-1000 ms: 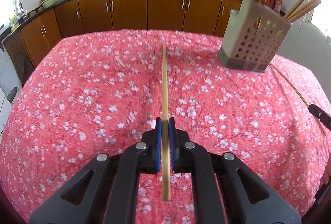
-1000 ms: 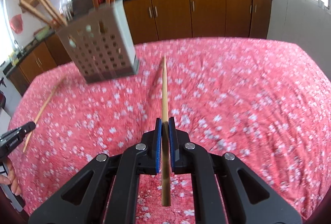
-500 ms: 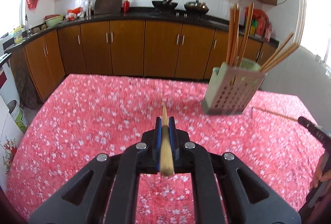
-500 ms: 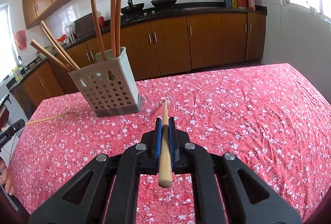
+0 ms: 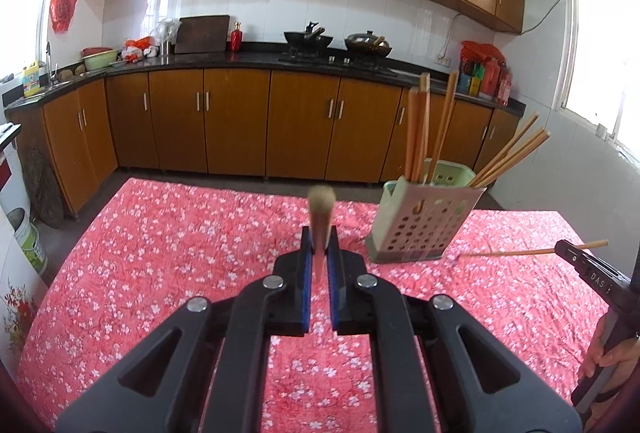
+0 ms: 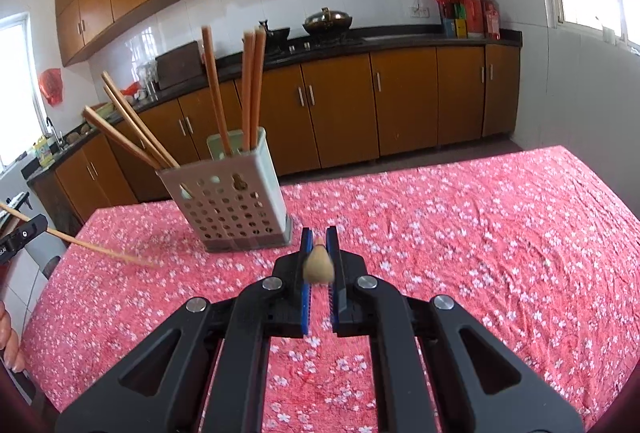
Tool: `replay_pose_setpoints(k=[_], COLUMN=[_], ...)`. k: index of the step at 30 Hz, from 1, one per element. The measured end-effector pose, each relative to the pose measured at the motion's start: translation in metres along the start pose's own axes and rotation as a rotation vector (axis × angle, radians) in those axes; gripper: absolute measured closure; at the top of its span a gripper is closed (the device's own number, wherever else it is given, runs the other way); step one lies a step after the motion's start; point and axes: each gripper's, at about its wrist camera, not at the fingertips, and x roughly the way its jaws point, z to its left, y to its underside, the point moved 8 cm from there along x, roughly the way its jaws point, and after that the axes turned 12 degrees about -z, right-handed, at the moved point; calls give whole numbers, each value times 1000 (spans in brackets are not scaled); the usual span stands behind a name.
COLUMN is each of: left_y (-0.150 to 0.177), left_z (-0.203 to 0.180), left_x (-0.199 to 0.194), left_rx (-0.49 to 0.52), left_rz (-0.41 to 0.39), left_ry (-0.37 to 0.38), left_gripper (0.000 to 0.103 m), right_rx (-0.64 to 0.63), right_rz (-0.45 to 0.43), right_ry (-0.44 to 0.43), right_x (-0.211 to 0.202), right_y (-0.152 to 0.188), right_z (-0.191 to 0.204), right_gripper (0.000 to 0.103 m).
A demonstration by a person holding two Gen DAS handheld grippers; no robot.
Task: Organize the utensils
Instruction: 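Lift the left gripper's chopstick upright over the holder while the right gripper lifts its chopstick, then lower the left gripper's chopstick into the holder and open while the right gripper releases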
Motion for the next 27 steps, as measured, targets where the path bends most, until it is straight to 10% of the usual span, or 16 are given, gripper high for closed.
replay_pose_setpoints(k=[27], left_y=[-144], left_z=[-105], left_x=[-7], left_rx=[-6], left_rz=[-280], left_ry=[206], left_gripper=[95], right_rx=[11], right_rz=[-430], right_ry=[-198], right_x=[-44], right_y=[-169], right_z=[76], right_gripper=[95])
